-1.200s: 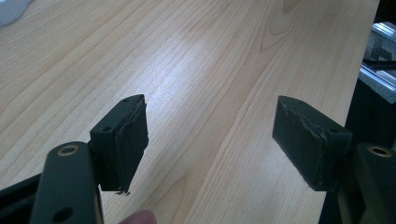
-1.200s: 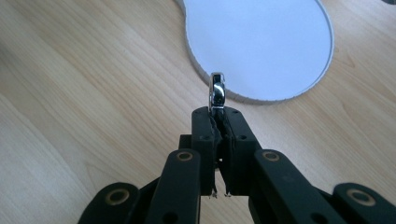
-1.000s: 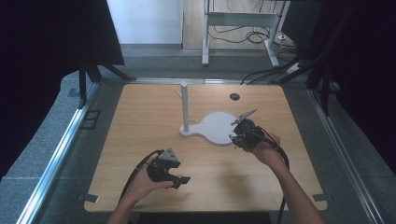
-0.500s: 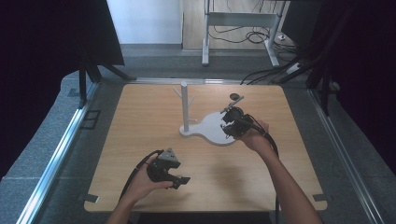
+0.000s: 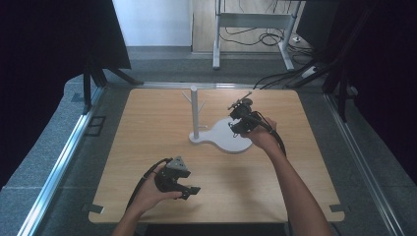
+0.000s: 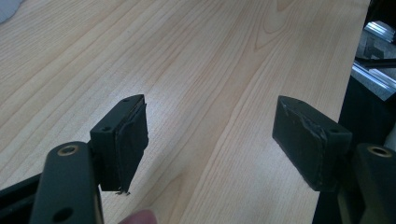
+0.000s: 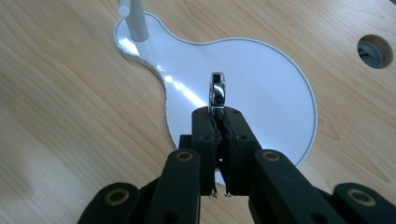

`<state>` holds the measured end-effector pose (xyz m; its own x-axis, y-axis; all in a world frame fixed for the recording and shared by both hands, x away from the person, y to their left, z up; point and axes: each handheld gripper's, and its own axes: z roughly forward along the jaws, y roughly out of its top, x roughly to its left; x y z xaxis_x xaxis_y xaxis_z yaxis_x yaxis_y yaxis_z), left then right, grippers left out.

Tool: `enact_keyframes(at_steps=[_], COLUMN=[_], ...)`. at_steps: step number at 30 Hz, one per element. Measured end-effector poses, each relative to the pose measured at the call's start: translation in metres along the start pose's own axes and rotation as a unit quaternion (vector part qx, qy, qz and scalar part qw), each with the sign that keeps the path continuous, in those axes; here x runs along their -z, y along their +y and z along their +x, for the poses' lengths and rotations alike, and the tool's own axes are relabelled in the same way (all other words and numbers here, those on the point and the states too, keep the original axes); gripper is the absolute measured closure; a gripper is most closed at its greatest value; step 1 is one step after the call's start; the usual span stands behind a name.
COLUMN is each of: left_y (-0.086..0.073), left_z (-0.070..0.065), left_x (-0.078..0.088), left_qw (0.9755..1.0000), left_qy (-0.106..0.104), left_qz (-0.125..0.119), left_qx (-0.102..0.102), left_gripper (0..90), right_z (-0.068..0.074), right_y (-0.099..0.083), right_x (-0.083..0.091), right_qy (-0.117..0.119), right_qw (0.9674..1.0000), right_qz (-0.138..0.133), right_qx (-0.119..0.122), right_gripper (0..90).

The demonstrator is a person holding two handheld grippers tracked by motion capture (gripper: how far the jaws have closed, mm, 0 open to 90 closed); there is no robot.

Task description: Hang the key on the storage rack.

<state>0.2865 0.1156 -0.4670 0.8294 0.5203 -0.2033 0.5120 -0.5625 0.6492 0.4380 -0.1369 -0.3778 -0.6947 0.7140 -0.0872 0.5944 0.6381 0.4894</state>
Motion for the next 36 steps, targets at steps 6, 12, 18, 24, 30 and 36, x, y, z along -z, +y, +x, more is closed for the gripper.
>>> enact_keyframes(at_steps=[6, 12, 18, 24, 30, 36], left_y=[0.0, 0.0, 0.0, 0.0, 0.0, 0.0], left_z=[0.0, 0.0, 0.0, 0.0, 0.0, -0.001], left_x=[-0.001, -0.001, -0.003, -0.003, -0.003, -0.003], left_qw=[1.0, 1.0, 1.0, 1.0, 1.0, 1.0], left_qy=[0.0, -0.001, -0.003, -0.005, -0.004, -0.005], left_qz=[0.001, 0.001, 0.003, 0.004, 0.002, 0.002], left_qx=[0.001, 0.001, 0.001, 0.0, 0.002, 0.002], left_gripper=[27.2, 27.1, 27.2, 27.1, 27.2, 27.1], right_z=[-0.001, -0.003, -0.004, -0.001, -0.001, -0.001], right_y=[0.009, 0.015, 0.019, 0.025, 0.036, 0.047], right_x=[-0.002, -0.006, -0.01, -0.013, -0.014, -0.019], right_qy=[-0.002, -0.003, -0.006, -0.007, -0.009, -0.009], right_qw=[1.0, 1.0, 1.0, 1.0, 0.9999, 0.9999], right_qz=[0.001, 0.0, 0.001, -0.002, -0.008, -0.007], right_qx=[0.002, -0.001, -0.002, -0.002, -0.004, 0.0], right_gripper=[84.9, 84.8, 84.8, 84.9, 84.8, 84.8])
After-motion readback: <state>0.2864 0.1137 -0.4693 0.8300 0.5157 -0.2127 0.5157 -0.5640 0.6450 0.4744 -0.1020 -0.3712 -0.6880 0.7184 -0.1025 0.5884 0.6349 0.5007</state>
